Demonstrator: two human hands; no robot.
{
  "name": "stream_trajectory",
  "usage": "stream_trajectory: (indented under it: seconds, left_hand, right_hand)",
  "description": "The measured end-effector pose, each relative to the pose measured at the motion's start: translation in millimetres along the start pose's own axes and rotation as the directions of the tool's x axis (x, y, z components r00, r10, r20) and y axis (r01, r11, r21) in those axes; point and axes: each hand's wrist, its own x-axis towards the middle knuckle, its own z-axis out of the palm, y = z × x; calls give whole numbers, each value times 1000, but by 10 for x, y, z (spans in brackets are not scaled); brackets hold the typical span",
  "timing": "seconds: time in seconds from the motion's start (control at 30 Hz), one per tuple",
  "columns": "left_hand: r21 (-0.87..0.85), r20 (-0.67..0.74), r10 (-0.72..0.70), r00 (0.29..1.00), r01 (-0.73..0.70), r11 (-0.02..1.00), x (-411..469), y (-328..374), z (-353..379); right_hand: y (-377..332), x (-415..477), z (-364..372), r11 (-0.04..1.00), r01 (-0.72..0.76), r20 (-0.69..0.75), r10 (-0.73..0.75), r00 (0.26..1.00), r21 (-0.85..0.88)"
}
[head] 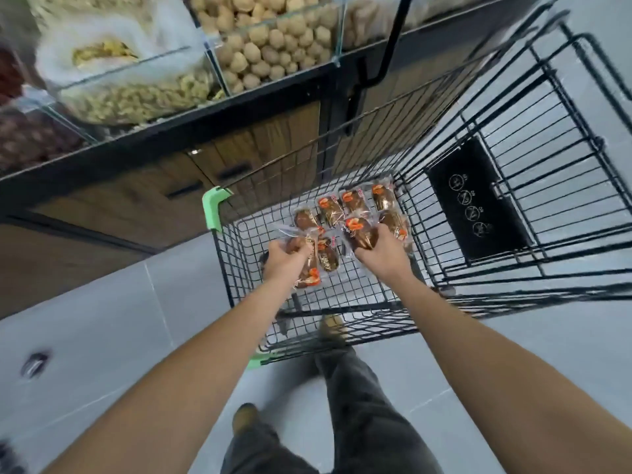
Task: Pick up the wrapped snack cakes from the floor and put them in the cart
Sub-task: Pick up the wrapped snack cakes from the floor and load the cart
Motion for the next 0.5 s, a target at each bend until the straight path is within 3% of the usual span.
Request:
stream_trajectory:
  seconds: [0.33,0.5]
  left_hand:
    - [-123,-141,-149,979,132,984,958,-288,712]
    - [-135,-231,-146,962,116,984,1342,-394,880]
  right_hand:
    - [404,1121,608,996,-61,133,70,989,-71]
    - [457,1399,920,994,-59,60,65,996,-91]
